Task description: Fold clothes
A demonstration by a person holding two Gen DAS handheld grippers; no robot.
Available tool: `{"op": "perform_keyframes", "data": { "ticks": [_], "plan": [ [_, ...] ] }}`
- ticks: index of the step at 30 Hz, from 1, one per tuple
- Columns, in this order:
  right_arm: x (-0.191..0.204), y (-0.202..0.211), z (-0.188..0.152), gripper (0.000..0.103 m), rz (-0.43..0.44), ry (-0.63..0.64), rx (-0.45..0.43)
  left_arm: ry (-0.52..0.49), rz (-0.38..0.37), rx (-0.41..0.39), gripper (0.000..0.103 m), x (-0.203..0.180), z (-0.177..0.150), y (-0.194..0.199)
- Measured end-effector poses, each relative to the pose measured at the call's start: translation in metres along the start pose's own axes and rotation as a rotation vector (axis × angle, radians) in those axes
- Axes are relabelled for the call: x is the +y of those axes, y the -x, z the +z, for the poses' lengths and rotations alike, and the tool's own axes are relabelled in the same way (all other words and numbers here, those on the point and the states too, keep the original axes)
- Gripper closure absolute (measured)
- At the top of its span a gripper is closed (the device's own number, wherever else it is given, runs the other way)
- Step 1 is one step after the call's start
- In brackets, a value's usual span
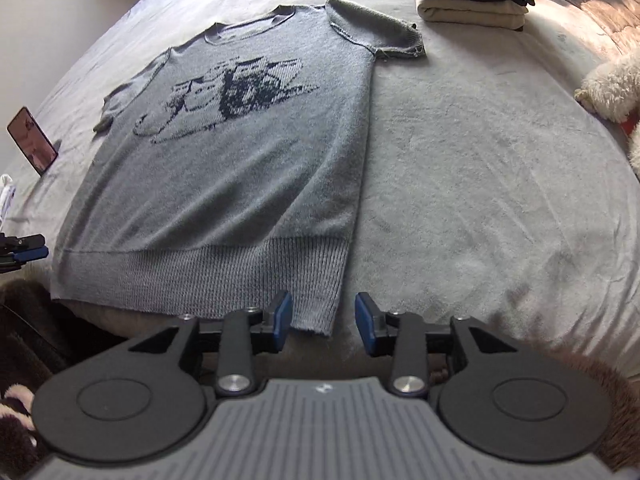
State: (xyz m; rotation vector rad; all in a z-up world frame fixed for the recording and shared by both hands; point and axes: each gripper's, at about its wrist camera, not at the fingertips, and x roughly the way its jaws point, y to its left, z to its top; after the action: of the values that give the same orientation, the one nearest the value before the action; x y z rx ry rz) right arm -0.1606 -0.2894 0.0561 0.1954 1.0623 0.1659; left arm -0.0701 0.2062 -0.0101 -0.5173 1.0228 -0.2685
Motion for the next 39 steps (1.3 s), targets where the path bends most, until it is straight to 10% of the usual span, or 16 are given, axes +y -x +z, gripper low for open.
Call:
{"op": "perform_keyframes", "data": {
  "ticks": [10,25,39],
  "plan": [
    [-0.033,-0.029,0.063,0.061,0.047,-0.152,-0.047,0.032,0.104,-0.058,0.052,-0.009,0.089,-0.062],
    [-0.077,-0.105,0.158,0.061,0.061,-0.356,-0.100,0.114,0.207,-0.168,0.056,-0.023,0.128,-0.090],
    [-0.133,-0.133,0.228,0.061,0.050,-0.391,-0.317,-0.124,0.011,-0.057,0.055,-0.165,0.148,-0.186]
  ]
}}
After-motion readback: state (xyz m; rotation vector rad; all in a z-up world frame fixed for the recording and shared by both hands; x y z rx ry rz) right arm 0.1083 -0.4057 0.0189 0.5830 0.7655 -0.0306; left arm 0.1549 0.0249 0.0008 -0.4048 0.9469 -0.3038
